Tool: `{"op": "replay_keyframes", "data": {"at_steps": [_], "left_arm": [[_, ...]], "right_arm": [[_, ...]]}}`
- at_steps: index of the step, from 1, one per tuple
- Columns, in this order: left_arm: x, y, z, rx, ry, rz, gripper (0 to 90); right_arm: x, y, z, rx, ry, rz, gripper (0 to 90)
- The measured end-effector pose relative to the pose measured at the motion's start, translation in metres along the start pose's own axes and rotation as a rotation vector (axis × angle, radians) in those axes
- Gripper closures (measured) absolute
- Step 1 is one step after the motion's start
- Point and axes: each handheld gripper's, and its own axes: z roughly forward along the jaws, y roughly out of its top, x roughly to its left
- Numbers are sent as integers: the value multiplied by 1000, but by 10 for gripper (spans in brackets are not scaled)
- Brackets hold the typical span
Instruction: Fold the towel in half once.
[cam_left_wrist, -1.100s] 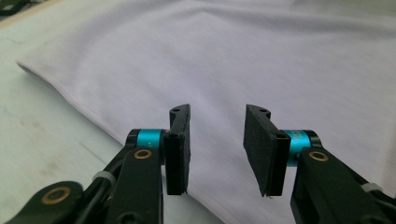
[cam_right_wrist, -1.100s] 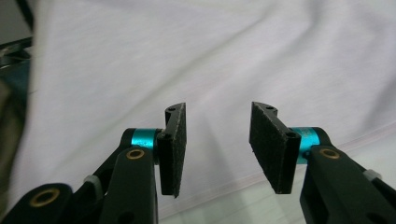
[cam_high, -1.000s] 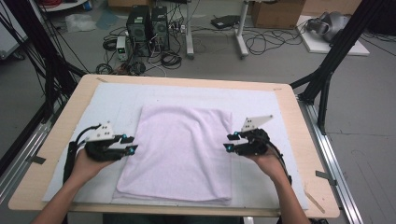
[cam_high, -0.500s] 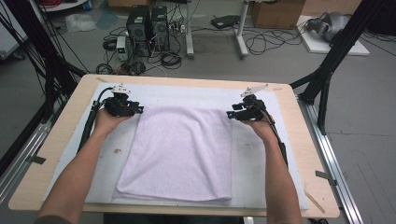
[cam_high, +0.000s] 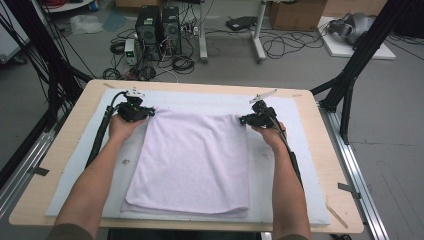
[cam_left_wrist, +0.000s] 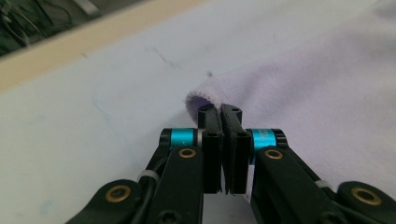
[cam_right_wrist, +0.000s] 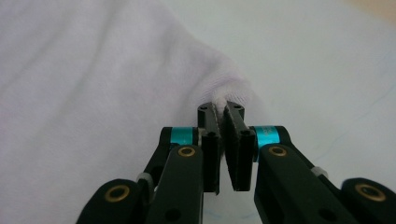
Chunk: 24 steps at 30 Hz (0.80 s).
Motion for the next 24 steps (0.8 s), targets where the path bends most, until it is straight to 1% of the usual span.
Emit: {"op": "replay_keyframes", "data": {"at_steps": [2,3,4,5,6,7,8,9,10,11,13,14,15,16,18,21,22,23,24], "left_arm": [[2,6,-15,-56,37,12,869],[3,8,-20,-83,41,7,869],[4,8,-23,-87,38,-5,868],[5,7,-23,-82,35,-6,867],[5,6,-21,-64,31,-1,863],[5,5,-18,-48,36,-2,830],[4,3,-16,-24,55,-9,749],[4,2,-14,-6,61,-15,641],[5,1,-14,3,51,-11,629],[5,-1,-15,2,51,-3,614],[6,-5,-21,-16,48,0,588],[6,-7,-24,-19,40,-6,580],[6,-9,-27,-24,33,-10,573],[5,-11,-31,-29,21,-10,572],[0,-16,-39,-54,-2,0,566],[-10,-22,-52,-78,-45,9,550],[-14,-24,-56,-87,-49,18,543],[-18,-26,-61,-93,-55,37,543],[-24,-30,-68,-101,-71,47,540]], "right_arm": [[2,11,-14,-53,-22,-23,861],[2,17,-22,-81,-32,-36,861],[2,20,-27,-94,-36,-33,861],[2,22,-29,-93,-48,-38,861],[1,22,-29,-83,-56,-34,855],[0,19,-26,-65,-77,-26,814],[-1,18,-23,-50,-98,-4,716],[-3,15,-19,-40,-122,20,670],[-6,11,-16,-40,-96,46,656],[-6,8,-15,-35,-90,51,645],[-3,3,-17,-41,-88,35,628],[-3,2,-19,-47,-74,31,612],[-1,1,-21,-49,-62,39,603],[3,0,-24,-53,-51,29,603],[10,-1,-30,-63,-31,0,584],[29,-4,-40,-79,16,-33,559],[36,-5,-43,-81,34,-41,545],[41,-6,-46,-78,44,-56,542],[49,-9,-50,-87,55,-70,542]]}}
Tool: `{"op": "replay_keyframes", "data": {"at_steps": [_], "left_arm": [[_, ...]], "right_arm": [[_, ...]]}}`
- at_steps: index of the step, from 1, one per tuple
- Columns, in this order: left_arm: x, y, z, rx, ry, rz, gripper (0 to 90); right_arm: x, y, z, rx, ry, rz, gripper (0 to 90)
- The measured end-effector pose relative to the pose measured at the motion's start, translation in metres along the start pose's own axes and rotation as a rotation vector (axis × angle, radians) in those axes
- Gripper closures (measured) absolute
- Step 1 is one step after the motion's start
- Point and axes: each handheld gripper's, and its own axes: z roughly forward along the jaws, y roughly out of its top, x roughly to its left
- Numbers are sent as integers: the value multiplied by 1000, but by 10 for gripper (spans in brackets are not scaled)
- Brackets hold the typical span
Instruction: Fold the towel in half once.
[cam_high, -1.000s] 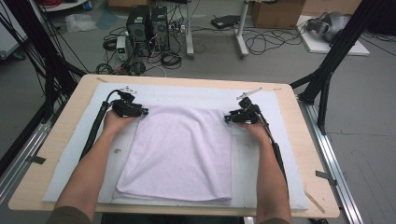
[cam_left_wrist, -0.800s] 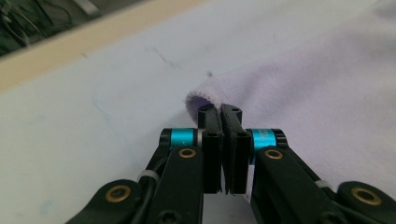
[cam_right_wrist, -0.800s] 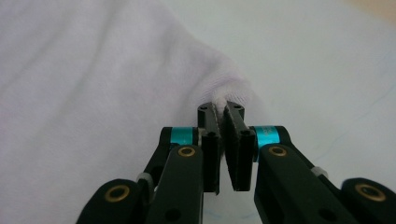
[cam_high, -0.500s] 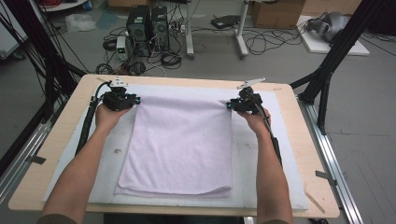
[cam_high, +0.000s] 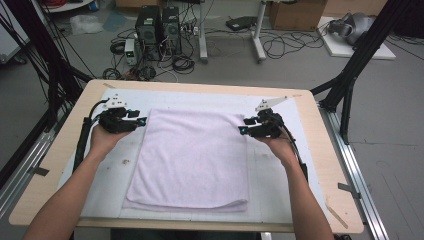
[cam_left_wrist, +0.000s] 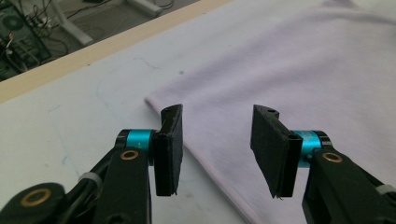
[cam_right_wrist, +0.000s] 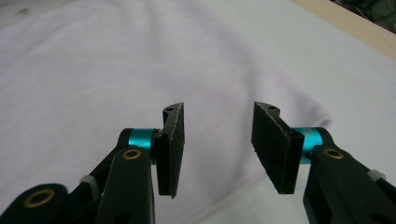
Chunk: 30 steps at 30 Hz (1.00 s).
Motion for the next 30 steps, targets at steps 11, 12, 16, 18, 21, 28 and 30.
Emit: {"op": "replay_keyframes", "data": {"at_steps": [11,12,16,18,21,28,30], "left_arm": [[-63,-45,-53,-4,-138,90,502],[-70,-50,-57,-3,-156,99,502],[-96,-68,-74,0,-222,133,510],[-106,-74,-80,18,-263,143,517],[-117,-83,-87,67,-346,181,547],[-126,-104,-86,159,-406,225,694],[-129,-108,-87,151,-392,246,785]], "right_arm": [[86,-39,-28,-12,131,-107,545],[93,-43,-30,-20,138,-124,555],[118,-64,-34,-14,207,-145,594],[127,-75,-35,-3,237,-155,604],[134,-87,-37,2,293,-131,602],[153,-104,-31,70,340,-181,730],[154,-109,-27,118,352,-199,807]]}}
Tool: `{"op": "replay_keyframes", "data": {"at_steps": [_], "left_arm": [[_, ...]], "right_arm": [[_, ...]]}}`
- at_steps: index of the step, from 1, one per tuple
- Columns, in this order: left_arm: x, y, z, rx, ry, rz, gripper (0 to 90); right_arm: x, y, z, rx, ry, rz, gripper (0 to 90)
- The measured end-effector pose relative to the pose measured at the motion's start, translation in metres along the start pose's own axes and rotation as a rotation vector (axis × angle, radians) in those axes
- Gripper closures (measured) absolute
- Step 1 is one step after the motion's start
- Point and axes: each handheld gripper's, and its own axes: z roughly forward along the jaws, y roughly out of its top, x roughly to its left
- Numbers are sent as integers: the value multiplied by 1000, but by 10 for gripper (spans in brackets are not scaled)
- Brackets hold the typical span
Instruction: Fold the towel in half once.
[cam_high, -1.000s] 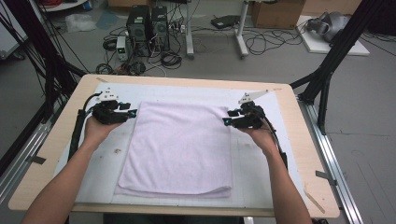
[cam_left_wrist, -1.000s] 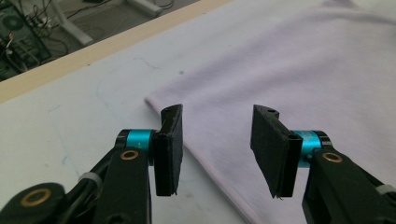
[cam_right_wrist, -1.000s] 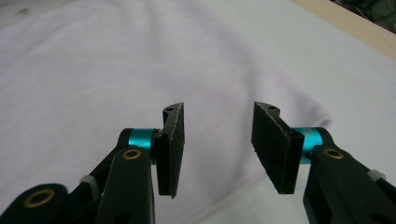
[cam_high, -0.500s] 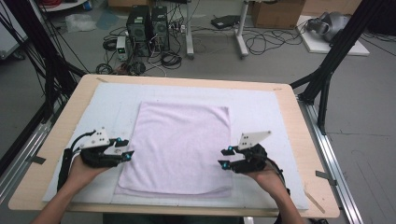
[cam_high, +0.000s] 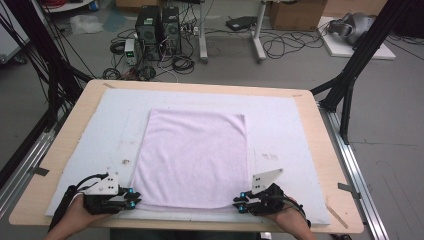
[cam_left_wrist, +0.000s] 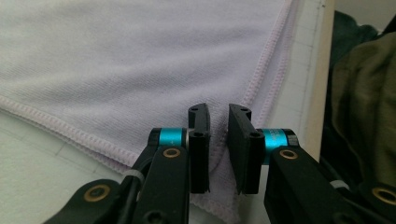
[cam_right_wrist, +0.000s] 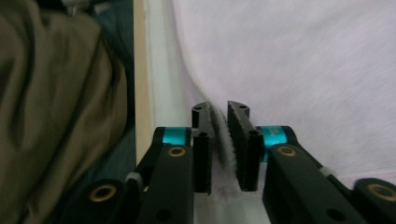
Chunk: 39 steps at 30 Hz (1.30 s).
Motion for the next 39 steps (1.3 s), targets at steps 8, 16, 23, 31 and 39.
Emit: {"op": "replay_keyframes", "data": {"at_steps": [8,16,23,31,39], "left_arm": [[7,3,-5,-20,11,-46,723],[36,16,-12,-75,84,-91,630],[59,30,-10,-131,123,-131,571],[77,45,-7,-158,148,-147,538],[90,58,-4,-164,157,-151,531]], "right_arm": [[-5,0,-9,-73,-11,50,643],[-37,14,-21,-146,-112,109,510],[-70,26,-23,-168,-191,130,461],[-96,42,-25,-198,-219,114,442],[-110,50,-27,-191,-227,115,428]]}}
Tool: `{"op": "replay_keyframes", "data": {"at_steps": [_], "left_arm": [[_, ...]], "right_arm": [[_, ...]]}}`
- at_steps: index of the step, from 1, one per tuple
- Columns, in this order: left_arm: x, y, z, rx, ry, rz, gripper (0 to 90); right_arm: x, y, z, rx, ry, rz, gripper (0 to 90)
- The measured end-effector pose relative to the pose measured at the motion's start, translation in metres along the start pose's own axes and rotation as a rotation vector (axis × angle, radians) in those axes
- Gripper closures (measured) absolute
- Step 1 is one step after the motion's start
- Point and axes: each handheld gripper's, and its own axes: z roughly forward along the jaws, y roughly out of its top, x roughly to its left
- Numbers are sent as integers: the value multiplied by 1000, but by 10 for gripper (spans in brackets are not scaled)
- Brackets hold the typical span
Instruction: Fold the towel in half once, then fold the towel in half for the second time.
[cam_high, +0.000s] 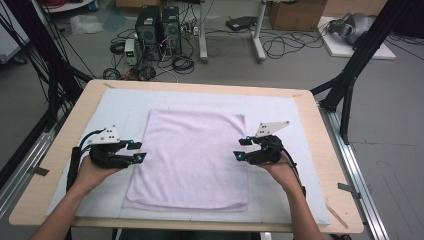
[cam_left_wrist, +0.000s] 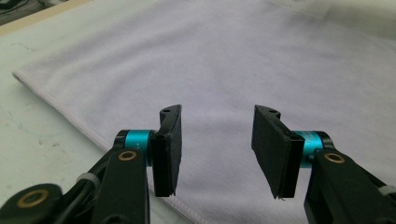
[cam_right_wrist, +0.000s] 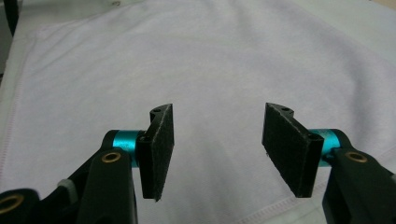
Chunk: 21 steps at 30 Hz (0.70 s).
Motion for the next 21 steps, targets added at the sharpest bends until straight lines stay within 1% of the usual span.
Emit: {"op": "replay_keyframes", "data": {"at_steps": [1,2,5,6,7,8,9,11,13,14,16,18,19,21], "left_arm": [[2,2,2,-1,2,0,531],[4,4,3,1,6,1,531],[12,8,6,2,13,-7,531],[15,10,7,1,20,-16,531],[19,10,8,-18,35,-23,531],[24,10,9,-25,43,-34,531],[29,12,10,-13,50,-48,532],[39,14,12,-13,78,-64,532],[47,18,15,-17,95,-77,532],[51,21,17,-9,101,-76,533],[57,27,22,-4,108,-73,533],[63,33,29,4,107,-73,538],[66,35,32,11,106,-68,542],[72,38,40,-17,84,-86,553]], "right_arm": [[-2,1,0,7,-2,1,429],[-5,3,-1,-3,-12,-6,430],[-15,7,-1,7,-18,8,429],[-19,8,-1,4,-27,4,430],[-22,10,-1,7,-27,7,430],[-26,12,0,15,-34,8,430],[-29,14,0,23,-39,12,428],[-35,20,1,26,-49,11,428],[-42,27,1,28,-60,9,428],[-45,30,1,26,-66,6,428],[-52,36,2,34,-79,4,429],[-58,38,1,14,-102,-6,441],[-63,39,2,28,-107,6,435],[-73,37,2,21,-139,28,440]]}}
